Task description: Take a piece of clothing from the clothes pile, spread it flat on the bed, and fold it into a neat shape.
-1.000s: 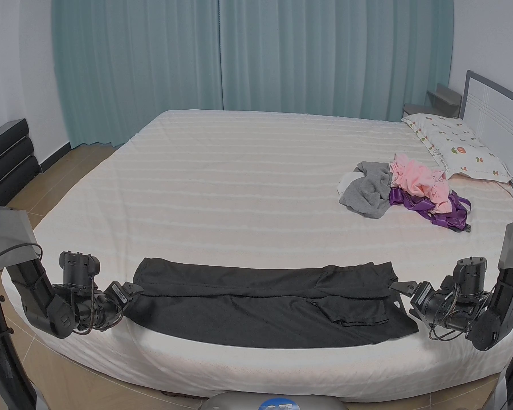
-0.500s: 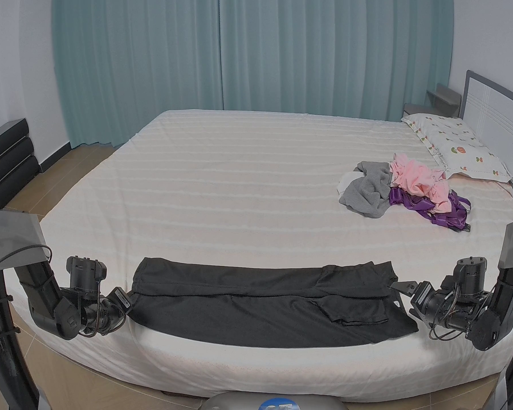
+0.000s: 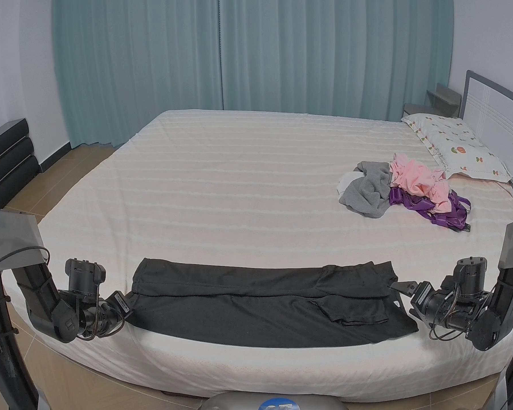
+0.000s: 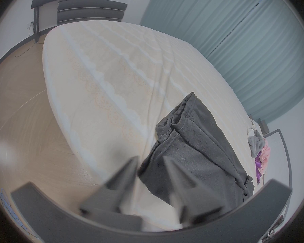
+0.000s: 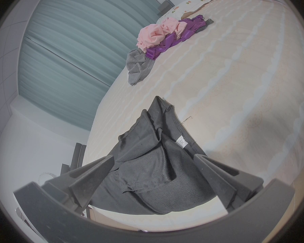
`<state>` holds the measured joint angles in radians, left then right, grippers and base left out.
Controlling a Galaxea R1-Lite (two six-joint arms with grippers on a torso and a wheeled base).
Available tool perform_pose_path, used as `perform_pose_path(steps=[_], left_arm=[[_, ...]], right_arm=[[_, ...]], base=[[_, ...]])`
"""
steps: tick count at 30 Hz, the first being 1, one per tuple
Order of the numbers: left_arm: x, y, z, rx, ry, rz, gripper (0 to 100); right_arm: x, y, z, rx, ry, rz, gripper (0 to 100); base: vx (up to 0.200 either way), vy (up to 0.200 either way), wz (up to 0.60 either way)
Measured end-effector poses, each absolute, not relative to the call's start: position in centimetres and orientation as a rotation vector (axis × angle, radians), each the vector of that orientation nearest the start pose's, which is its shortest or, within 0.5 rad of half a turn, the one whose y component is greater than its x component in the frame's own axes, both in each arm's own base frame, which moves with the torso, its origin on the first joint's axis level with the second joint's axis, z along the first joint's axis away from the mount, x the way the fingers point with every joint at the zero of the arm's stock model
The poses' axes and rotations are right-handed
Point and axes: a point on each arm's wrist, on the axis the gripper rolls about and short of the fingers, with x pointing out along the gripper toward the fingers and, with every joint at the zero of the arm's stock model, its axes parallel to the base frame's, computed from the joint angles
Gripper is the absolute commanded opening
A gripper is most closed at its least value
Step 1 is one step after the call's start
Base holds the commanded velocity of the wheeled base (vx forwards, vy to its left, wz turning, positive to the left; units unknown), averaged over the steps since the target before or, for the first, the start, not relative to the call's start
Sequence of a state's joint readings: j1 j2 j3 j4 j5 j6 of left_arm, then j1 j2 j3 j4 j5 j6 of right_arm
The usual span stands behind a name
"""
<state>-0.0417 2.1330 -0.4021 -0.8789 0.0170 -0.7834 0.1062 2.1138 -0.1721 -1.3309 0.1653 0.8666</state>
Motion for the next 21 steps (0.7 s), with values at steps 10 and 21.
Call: perform_pose_path(steps=[10,21], left_arm=[[27.4,-1.1,1.4,-0.726,0.746,0.271,100],[30.2,-2.1,4.4,-0.624,0.699,0.085,100]], right_arm=[[24.4,3.0,0.8,0.852,0.688,-0.02,100],[24.4,3.0,1.0,0.853,0.684,-0.015,100]], base=[[0.0,0.0,0.0],[0.0,0.0,0.0]])
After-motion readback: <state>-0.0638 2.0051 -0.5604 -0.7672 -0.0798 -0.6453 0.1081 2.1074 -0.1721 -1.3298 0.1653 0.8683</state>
